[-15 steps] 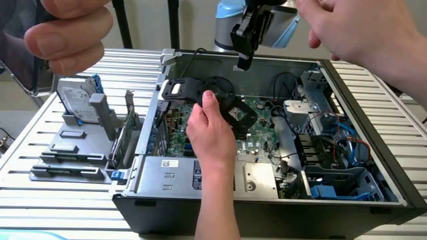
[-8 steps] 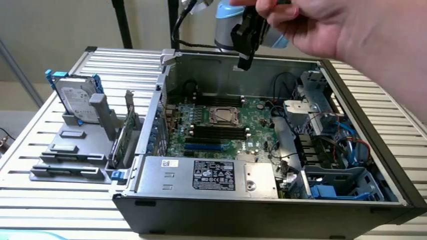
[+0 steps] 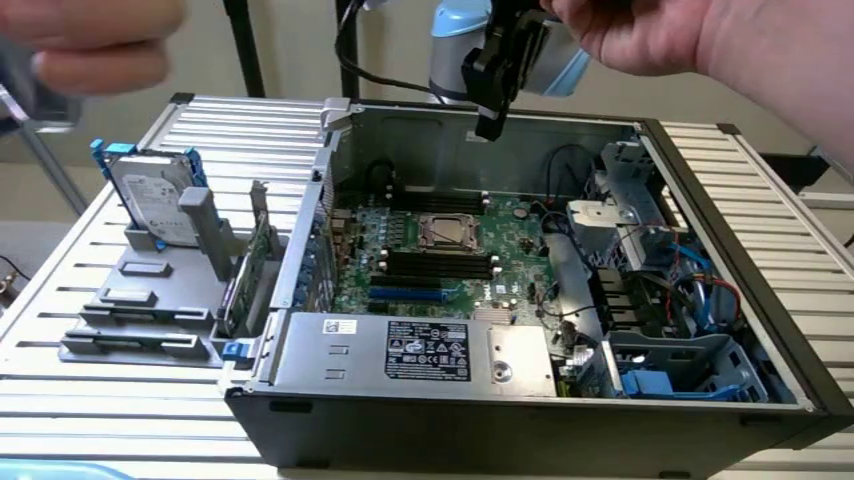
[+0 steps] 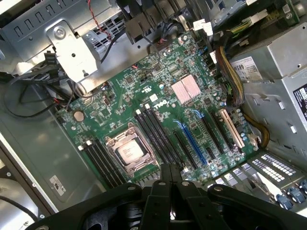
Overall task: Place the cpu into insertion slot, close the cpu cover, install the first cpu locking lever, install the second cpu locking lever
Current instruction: 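Install the second cpu locking lever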
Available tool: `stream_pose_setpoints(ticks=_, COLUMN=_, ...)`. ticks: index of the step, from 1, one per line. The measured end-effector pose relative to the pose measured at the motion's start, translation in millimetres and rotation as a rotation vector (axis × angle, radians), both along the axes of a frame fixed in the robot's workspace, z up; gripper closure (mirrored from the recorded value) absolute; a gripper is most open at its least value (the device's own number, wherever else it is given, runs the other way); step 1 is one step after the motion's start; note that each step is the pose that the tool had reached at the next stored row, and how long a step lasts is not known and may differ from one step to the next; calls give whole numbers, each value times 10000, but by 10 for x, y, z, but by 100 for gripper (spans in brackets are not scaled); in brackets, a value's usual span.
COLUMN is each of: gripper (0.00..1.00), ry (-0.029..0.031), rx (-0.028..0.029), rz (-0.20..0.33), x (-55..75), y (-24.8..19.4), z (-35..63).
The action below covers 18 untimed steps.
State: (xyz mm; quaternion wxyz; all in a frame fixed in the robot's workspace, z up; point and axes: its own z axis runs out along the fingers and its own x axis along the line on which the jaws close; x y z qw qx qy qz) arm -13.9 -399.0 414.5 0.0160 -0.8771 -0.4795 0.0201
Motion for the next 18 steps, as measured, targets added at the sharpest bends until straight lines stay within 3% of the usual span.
stream_pose_setpoints(ticks=18, gripper=89, ry=0, rx=1, rz=-101, x=11, y=0, z=0)
